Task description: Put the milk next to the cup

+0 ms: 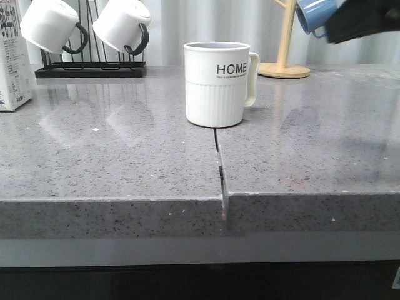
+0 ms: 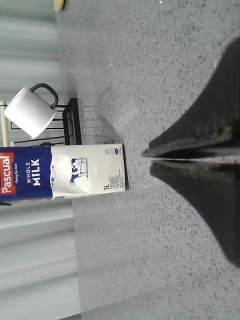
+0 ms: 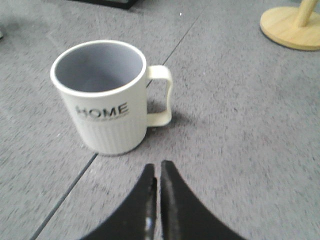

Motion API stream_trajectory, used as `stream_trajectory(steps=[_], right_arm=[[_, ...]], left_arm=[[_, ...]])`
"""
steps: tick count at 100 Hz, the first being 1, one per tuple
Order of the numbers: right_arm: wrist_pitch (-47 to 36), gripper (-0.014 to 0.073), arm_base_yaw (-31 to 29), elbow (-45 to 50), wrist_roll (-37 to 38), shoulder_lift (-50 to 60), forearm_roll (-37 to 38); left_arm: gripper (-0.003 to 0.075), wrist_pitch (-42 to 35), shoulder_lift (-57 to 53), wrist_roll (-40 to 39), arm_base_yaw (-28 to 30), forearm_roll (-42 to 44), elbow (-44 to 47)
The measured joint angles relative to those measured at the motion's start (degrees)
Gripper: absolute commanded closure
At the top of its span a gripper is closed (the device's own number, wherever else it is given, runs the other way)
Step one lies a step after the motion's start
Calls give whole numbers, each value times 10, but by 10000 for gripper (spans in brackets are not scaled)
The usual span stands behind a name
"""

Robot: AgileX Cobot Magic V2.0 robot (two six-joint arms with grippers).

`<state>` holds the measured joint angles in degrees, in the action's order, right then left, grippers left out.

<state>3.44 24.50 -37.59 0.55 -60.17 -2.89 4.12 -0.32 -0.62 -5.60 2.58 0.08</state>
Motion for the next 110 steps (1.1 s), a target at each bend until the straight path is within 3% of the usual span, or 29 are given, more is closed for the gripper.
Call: stream_trajectory(steps=[63,110], right_arm=[[263,662,0,1,0,349,0],[290,662,0,115,0,548,0]], left_arm=[[735,0,0,0,0,0,0],[735,0,0,0,0,0,0]])
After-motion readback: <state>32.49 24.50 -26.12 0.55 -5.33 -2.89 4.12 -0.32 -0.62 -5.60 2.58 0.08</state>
